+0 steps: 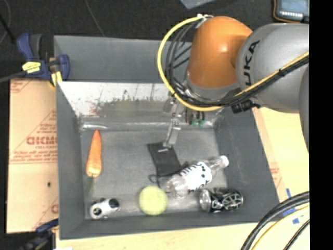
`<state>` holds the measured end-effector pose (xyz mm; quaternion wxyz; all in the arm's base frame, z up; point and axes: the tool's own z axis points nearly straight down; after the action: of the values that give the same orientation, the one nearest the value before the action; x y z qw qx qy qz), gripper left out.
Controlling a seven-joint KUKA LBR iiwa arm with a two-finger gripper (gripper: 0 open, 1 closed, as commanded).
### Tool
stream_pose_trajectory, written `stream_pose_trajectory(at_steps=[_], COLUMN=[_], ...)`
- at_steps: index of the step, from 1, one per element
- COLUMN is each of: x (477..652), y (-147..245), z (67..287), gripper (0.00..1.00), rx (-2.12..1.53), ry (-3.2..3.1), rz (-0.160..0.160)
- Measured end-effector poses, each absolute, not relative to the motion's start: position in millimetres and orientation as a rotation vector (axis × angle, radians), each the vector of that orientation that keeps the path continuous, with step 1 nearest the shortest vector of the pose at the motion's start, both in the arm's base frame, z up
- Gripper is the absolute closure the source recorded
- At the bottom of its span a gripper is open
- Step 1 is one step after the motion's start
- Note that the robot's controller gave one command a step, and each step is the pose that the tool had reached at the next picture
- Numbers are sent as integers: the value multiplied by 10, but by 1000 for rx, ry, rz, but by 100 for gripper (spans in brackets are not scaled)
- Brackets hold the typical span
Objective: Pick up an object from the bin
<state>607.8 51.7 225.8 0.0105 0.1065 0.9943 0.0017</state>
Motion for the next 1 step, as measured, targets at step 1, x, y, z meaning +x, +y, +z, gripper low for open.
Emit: stream_pose_trajectory(at_steps=[1], x=[6008], y=[385], z=[1850], gripper=[0], rx=[233], ry=[3100], rz=[6])
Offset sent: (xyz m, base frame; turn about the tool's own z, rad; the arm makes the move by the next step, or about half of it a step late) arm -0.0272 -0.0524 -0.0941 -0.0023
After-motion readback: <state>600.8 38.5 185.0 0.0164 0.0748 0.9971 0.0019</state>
